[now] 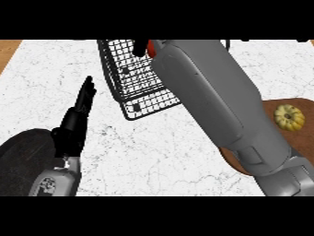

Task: Pick the bell pepper from the cutting board and place it in the tiered basket

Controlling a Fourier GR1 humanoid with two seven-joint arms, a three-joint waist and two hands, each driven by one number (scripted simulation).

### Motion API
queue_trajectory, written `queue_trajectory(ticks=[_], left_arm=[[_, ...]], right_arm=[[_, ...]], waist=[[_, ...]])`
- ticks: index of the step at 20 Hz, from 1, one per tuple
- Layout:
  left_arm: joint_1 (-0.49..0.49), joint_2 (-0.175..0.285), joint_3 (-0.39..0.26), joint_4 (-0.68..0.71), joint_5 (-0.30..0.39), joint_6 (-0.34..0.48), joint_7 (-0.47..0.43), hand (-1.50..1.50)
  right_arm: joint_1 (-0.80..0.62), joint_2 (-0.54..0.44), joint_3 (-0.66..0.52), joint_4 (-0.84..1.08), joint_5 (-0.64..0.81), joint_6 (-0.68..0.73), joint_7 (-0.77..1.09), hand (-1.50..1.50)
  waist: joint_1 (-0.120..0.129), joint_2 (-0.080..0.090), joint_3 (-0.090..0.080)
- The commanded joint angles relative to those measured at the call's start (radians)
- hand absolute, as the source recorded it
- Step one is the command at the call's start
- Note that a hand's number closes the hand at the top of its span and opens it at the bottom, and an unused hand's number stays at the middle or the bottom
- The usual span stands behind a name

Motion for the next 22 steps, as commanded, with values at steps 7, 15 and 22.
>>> queue_trajectory(ticks=[7,15,22], left_arm=[[0.002,0.010,0.009,-0.042,0.005,-0.009,0.043,0.00],[0.003,0.023,0.047,0.004,0.023,-0.017,-0.010,0.00],[0.023,0.054,0.092,-0.004,0.050,-0.032,-0.008,0.00]], right_arm=[[0.031,-0.001,-0.173,0.002,-0.089,-0.269,-0.079,-1.50],[0.211,-0.082,-0.237,-0.284,-0.084,-0.332,0.057,-1.50],[0.503,-0.196,-0.365,-0.656,-0.271,-0.213,0.031,-1.50]], waist=[[-0.003,-0.003,0.001],[-0.046,-0.013,0.001],[-0.063,-0.016,0.002]])
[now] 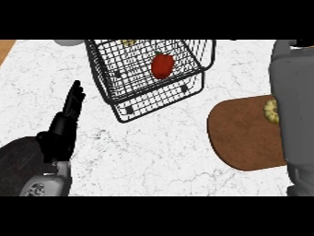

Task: Pick the bell pepper from the cutting board and place it in the tiered basket

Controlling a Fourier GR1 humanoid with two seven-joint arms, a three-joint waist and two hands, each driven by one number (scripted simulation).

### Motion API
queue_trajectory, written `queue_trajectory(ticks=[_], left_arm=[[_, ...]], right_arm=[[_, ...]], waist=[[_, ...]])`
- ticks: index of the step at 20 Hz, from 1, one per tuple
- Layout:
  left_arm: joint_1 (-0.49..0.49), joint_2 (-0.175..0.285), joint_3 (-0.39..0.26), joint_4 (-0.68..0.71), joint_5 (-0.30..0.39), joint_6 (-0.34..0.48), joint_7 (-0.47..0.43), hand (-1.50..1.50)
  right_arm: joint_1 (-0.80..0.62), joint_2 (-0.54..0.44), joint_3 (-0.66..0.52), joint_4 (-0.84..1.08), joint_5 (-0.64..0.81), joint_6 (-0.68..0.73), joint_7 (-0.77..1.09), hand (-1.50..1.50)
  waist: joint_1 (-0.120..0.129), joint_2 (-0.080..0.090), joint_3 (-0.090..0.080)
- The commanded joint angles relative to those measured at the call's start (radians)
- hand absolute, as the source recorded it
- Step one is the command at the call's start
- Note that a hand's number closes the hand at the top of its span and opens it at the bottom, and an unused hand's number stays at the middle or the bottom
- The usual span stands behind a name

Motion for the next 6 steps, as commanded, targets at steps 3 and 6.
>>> queue_trajectory(ticks=[3,6], left_arm=[[-0.026,-0.003,0.018,0.039,-0.008,0.016,-0.024,0.00],[-0.003,0.006,0.017,-0.015,-0.002,0.010,0.039,0.00]], right_arm=[[0.291,-0.105,-0.106,-0.374,-0.181,0.146,-0.006,-1.50],[0.437,-0.194,-0.238,-0.463,-0.353,0.261,-0.083,-1.50]], waist=[[-0.022,-0.002,0.000],[-0.029,-0.003,0.002]])
